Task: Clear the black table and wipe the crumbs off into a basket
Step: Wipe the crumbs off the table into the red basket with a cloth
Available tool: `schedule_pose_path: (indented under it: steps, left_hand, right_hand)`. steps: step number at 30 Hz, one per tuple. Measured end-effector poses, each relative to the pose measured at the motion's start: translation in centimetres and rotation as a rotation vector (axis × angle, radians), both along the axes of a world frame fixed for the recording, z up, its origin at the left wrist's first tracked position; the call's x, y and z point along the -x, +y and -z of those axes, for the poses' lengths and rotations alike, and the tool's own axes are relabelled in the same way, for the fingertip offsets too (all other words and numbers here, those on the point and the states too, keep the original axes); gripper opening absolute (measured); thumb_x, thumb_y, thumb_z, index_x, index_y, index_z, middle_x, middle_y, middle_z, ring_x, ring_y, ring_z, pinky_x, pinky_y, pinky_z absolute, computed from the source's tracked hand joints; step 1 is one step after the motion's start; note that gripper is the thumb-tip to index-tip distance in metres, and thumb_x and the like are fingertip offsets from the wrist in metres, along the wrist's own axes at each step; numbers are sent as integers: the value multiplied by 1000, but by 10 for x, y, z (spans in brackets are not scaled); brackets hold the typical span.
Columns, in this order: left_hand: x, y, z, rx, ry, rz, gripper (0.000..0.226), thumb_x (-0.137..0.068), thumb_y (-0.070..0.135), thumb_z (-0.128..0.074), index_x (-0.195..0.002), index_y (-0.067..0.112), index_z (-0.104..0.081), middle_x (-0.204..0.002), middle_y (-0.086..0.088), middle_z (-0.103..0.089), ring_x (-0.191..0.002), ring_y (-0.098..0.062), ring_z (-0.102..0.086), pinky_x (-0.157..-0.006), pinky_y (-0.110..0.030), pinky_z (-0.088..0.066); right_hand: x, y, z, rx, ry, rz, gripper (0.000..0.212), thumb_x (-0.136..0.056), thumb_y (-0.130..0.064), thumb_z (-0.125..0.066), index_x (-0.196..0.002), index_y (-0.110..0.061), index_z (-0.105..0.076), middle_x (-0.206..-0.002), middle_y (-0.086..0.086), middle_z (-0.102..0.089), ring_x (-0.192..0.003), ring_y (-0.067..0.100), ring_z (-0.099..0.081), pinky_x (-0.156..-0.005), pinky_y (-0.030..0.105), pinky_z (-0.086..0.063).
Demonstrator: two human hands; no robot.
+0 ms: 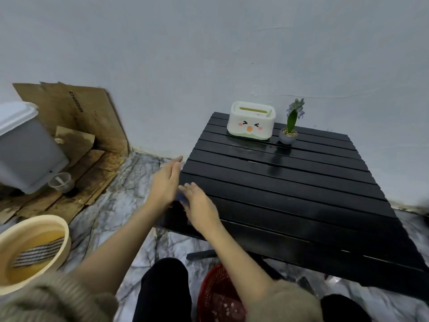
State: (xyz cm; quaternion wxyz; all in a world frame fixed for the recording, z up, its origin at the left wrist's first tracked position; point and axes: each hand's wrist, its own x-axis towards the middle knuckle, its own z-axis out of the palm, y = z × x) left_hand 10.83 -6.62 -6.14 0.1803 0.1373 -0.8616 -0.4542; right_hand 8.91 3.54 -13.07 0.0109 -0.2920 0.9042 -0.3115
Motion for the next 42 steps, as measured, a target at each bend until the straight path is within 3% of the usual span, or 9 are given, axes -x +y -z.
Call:
schedule_pose_path:
  steps: [4, 7, 10, 14, 16, 19, 30, 38, 42]
  left_hand:
    - [-12, 7, 8, 146, -6, 129, 40, -94, 21, -32, -128, 7, -49, -133, -12, -54, -125, -18, -46, -93, -13, -27]
    - [-20, 16, 29, 167, -114, 162, 38, -95, 14, -35, -131, 7, -45, -138, -14, -49, -131, -25, -41, -105, -25, -27]
    - [-24, 26, 48, 172, -200, 207, 39, -95, 15, -35, -133, 11, -42, -142, -12, -44, -135, -25, -35, -110, -35, -27]
    - [-24, 39, 56, 193, -193, 185, 40, -95, 14, -36, -134, 12, -41, -143, -11, -43, -138, -22, -30, -111, -34, -26]
    - [-24, 41, 59, 226, -176, 158, 39, -94, 14, -35, -132, 13, -43, -142, -11, -44, -137, -21, -32, -110, -35, -29]
    - [-24, 42, 63, 231, -155, 114, 38, -94, 15, -36, -130, 14, -46, -141, -12, -45, -135, -21, -36, -108, -38, -33]
    - [-24, 42, 65, 250, -155, 82, 37, -93, 16, -36, -128, 14, -49, -139, -13, -48, -133, -23, -39, -106, -41, -36]
    - [-29, 41, 60, 214, -173, 102, 38, -94, 19, -34, -129, 16, -48, -142, -13, -44, -132, -26, -39, -104, -45, -37]
    - [-31, 40, 59, 185, -150, 77, 37, -94, 19, -34, -128, 15, -49, -140, -14, -46, -130, -27, -41, -102, -45, -38]
  right_hand:
    - [-47, 75, 1, 45, -4, -92, 45, -89, -8, -50, -133, -18, -44, -141, -7, -41, -136, 5, -26, -112, 18, -20]
    - [-57, 193, -1, -43, -4, 141, 50, -87, -4, -53, -132, -24, -44, -137, -19, -36, -131, -6, -23, -109, 15, -19]
    - [-53, 324, -15, -127, -8, 515, 43, -88, 0, -51, -125, -21, -52, -135, 6, -52, -127, 20, -43, -104, 32, -33]
    - [-49, 418, -40, -141, -65, 912, 27, -90, -4, -42, -110, -10, -59, -96, 24, -63, -91, 45, -60, -63, 38, -45]
    - [-38, 429, -37, -126, -68, 1077, 39, -90, -22, -42, -107, 10, -56, -98, 38, -61, -94, 52, -56, -73, 47, -45]
    - [-35, 410, -33, -87, -24, 1207, 24, -90, -1, -46, -105, 15, -55, -105, 40, -58, -96, 54, -54, -82, 54, -44]
    - [-48, 389, -35, -66, 357, 1162, 20, -83, 11, -50, -101, 9, -59, -95, 34, -63, -85, 47, -60, -73, 51, -51]
    - [-36, 406, -40, -1, 171, 1142, 24, -92, -6, -41, -110, 4, -54, -109, 24, -61, -101, 41, -56, -82, 48, -45]
    - [-29, 380, -65, 120, 194, 924, 44, -82, 7, -38, -110, -18, -60, -107, -5, -58, -77, 15, -57, -68, 29, -49]
